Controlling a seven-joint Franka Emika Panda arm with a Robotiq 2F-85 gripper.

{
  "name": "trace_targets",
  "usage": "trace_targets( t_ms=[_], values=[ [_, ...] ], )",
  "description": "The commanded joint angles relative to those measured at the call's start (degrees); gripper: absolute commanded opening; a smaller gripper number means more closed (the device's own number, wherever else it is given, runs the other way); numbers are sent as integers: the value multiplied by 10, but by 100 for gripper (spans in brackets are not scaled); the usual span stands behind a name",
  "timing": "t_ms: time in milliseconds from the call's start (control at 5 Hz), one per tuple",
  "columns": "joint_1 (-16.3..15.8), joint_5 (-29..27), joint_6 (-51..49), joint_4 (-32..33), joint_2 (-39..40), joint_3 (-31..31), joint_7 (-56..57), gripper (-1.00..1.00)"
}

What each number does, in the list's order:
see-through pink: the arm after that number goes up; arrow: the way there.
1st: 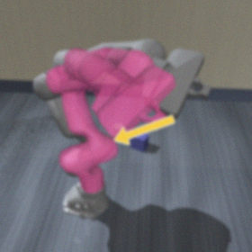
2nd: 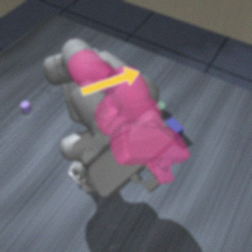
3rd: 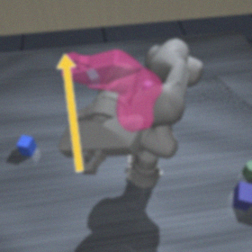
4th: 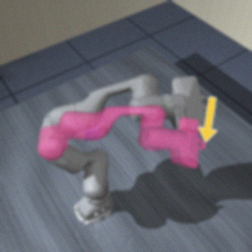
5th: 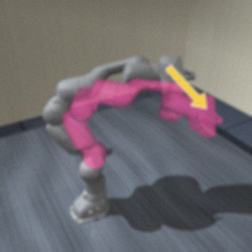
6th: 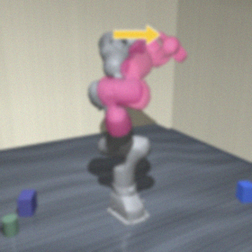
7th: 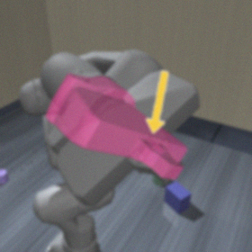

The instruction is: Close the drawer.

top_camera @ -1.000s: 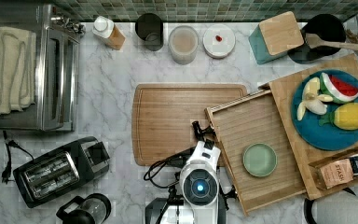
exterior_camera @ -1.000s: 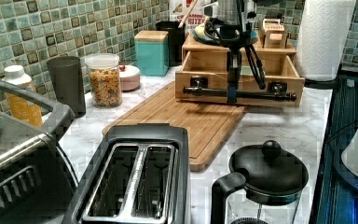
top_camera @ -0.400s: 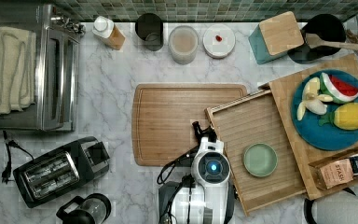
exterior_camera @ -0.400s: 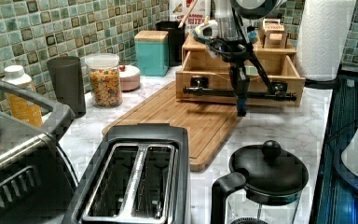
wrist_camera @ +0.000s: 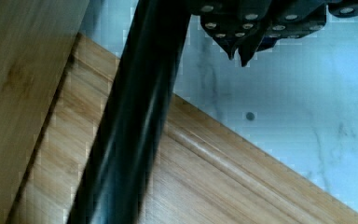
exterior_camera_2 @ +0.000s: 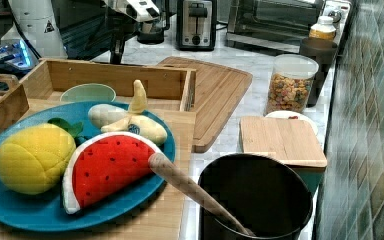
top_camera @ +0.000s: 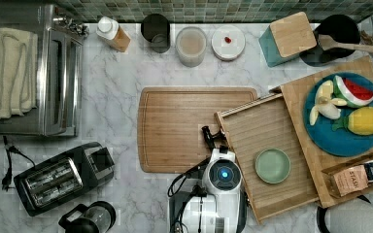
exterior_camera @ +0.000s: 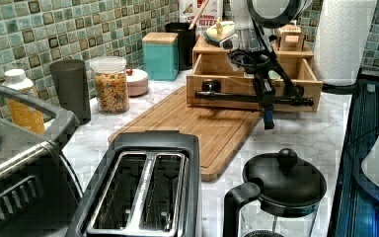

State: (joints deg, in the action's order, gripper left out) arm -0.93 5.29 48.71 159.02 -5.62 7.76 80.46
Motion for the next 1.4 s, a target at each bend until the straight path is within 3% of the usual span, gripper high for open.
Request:
trace_targets(
  t_ms=[200,400,600,800,1000,1200,1400],
  values=[
    [45,-51,-11,-90,-27,104,165,-100],
    [36,-105,12,-129,22,140,232,-100],
    [14,-197,51,-165,87,169,322,-100],
    [27,-163,27,-204,87,179,296,-100],
    [36,-122,-103,-290,96,200,283,-100],
    [46,-138,-165,-355,124,210,305,-100],
    [65,-242,-128,-383,182,219,397,-100]
  ],
)
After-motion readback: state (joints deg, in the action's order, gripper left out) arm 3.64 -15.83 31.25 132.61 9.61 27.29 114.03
